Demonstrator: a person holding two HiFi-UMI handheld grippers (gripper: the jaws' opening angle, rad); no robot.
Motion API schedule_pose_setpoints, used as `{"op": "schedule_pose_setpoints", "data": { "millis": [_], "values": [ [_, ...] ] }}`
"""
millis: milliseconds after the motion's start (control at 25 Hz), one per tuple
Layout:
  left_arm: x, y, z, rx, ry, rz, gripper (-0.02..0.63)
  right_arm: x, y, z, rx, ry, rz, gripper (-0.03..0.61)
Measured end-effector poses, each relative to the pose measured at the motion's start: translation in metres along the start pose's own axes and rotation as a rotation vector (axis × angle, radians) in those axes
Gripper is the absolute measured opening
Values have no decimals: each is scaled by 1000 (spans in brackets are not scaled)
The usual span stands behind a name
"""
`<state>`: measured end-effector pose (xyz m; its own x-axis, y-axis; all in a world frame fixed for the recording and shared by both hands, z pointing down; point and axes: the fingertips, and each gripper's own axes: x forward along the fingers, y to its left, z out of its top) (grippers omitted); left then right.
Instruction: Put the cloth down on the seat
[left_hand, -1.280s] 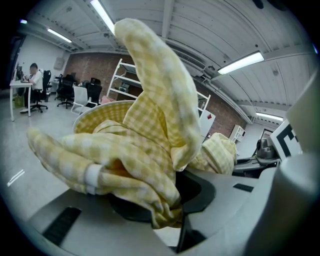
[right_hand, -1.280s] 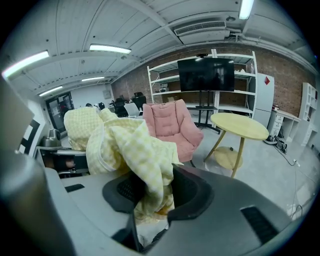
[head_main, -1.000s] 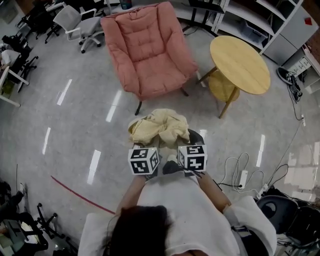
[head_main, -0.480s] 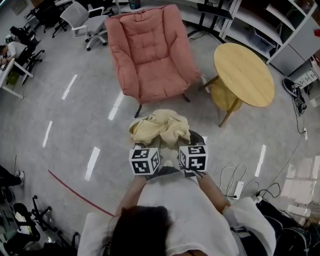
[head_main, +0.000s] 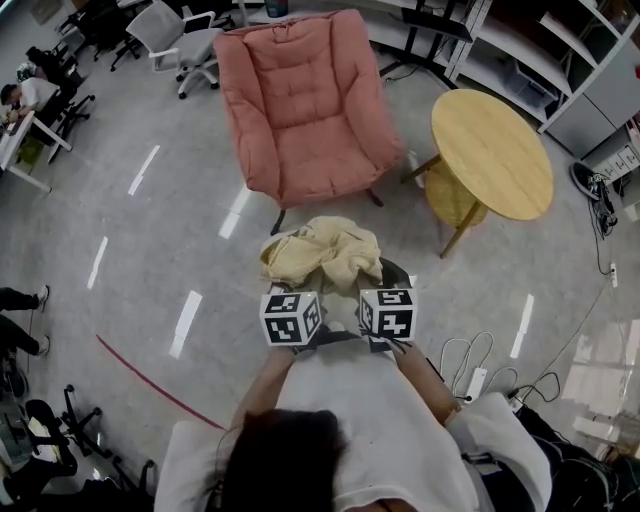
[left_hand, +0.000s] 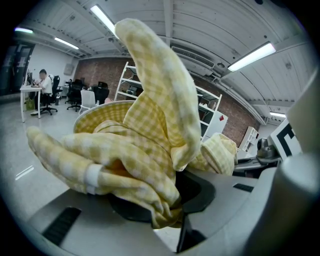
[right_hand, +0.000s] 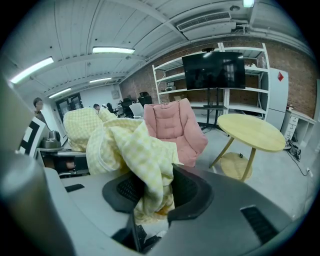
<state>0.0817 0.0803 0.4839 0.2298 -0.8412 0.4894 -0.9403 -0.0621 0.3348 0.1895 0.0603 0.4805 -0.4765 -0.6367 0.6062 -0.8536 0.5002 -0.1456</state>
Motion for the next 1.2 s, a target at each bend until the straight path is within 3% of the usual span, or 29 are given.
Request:
{"op": "schedule_pose_setpoints", "data": {
  "millis": [640,1200],
  "values": [
    [20,7,2,-11,25,-16,114,17,-8,3,10,25,-11,147],
    [85,47,43,-15,60,-48,114,86,-19,47,10,56,-39,147]
  ]
}}
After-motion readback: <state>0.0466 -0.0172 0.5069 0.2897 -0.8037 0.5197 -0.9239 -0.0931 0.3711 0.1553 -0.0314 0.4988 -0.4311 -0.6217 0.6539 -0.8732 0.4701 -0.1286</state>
